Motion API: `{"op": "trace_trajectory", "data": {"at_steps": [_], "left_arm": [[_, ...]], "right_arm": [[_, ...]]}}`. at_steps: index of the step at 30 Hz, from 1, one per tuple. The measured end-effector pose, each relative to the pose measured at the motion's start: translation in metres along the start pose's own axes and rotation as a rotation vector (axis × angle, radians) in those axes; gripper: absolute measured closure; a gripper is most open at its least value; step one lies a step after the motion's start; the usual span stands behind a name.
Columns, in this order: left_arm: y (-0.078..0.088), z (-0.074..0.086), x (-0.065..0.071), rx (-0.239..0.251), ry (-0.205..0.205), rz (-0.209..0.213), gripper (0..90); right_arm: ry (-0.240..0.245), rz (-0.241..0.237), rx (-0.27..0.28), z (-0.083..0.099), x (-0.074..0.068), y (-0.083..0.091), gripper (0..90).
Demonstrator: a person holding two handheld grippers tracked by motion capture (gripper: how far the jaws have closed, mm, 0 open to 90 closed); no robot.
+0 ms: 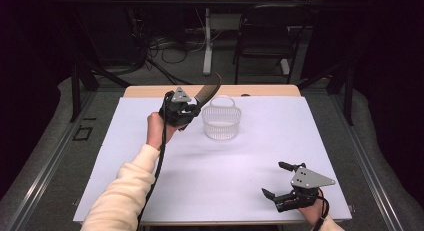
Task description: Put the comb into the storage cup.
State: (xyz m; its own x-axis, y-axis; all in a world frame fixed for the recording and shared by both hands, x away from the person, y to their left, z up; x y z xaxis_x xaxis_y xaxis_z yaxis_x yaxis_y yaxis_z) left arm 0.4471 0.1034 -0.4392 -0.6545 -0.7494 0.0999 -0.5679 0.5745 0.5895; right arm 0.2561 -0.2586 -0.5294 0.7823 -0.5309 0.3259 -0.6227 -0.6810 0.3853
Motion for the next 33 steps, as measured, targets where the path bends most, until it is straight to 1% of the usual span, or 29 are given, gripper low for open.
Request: {"op": "trace_trajectory", "data": {"at_steps": [8,16,24,26,31,33], "left_arm": [[-0.002,-0.003,0.002,0.002,-0.004,0.003,72.0],[-0.002,-0.006,0.003,0.016,-0.001,0.008,72.0],[-0.002,-0.008,0.003,0.023,-0.006,0.002,72.0],[-0.002,-0.009,0.004,0.028,0.001,0.002,72.0],[-0.001,-0.012,0.004,0.030,-0.007,0.000,72.0],[0.000,-0.013,0.005,0.040,-0.004,-0.001,72.0]], "right_arm": [[0.002,-0.004,-0.002,0.000,0.000,0.000,0.4],[0.003,-0.001,-0.001,0.000,0.000,0.000,0.4],[0.002,-0.001,-0.001,0.000,-0.001,0.000,0.4],[0.003,-0.002,-0.003,0.000,-0.001,0.000,0.4],[-0.001,-0.005,-0.003,0.001,0.000,-0.001,0.4],[-0.001,-0.005,-0.003,0.001,-0.001,-0.001,0.4]]}}
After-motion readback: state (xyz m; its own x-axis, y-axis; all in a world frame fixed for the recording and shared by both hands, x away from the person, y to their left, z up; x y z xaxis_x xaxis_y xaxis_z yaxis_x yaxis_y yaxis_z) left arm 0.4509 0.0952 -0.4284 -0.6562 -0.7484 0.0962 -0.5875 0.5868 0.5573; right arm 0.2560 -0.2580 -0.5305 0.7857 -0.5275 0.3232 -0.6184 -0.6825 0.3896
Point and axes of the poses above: each handheld gripper's, and its own axes: y roughly backward along the jaws, z roughly out of its underside, x roughly to its right, the point moved 1 cm from there along -y, roughly forward along the jaws, and after that the axes turned 15 degrees about y, right-handed, at the moved point
